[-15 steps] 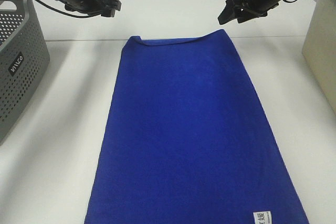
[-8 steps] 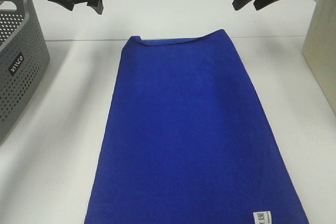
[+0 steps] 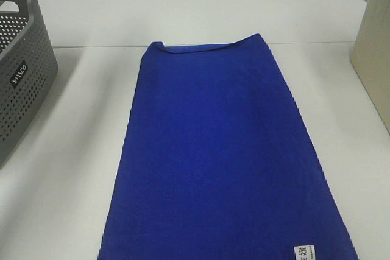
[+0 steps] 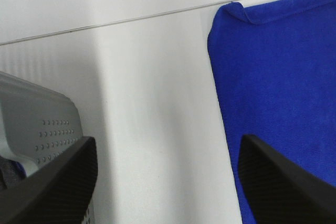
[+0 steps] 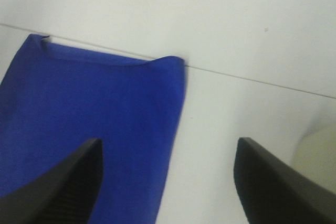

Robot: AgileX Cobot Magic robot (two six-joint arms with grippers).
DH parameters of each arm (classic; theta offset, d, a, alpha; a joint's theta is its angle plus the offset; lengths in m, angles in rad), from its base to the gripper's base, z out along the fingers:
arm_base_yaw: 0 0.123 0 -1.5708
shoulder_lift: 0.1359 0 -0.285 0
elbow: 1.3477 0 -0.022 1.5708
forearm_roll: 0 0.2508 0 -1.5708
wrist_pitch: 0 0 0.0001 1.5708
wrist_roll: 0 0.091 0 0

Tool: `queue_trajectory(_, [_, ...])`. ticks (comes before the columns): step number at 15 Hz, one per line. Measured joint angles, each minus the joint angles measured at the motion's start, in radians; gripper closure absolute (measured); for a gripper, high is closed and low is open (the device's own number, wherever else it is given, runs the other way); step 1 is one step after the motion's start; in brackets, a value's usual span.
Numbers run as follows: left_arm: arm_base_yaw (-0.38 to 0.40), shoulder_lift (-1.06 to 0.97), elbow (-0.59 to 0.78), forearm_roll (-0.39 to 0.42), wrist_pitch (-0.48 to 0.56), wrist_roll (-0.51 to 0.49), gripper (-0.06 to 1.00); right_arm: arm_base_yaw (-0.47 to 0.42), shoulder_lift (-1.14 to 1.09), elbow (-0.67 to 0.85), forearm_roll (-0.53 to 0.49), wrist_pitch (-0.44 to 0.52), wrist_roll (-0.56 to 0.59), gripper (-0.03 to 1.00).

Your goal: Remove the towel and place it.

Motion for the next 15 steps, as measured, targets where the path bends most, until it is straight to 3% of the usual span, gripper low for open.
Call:
queue_trajectory(1, [0.016, -0.019, 0.000, -0.002, 0.000, -0.020, 0.25, -0.004, -0.031, 0.000, -0.049, 0.000, 0.029, 0.27])
queue_trajectory(2, [0.086, -0.066, 0.000, -0.001, 0.001, -0.039, 0.25, -0.040, -0.106, 0.015, -0.090, 0.000, 0.087, 0.28])
queue_trajectory(6, [0.198, -0.173, 0.056, -0.003, 0.000, 0.005, 0.25, -0.106, -0.314, 0.209, -0.129, 0.000, 0.100, 0.29])
queue_trajectory(10, [0.201, -0.454, 0.420, -0.015, -0.001, 0.025, 0.25, -0.105, -0.657, 0.578, -0.177, 0.001, 0.101, 0.29])
queue_trajectory(15, [0.201, -0.910, 0.921, 0.108, 0.004, -0.048, 0.25, -0.105, -1.150, 1.073, -0.177, 0.003, 0.160, 0.29])
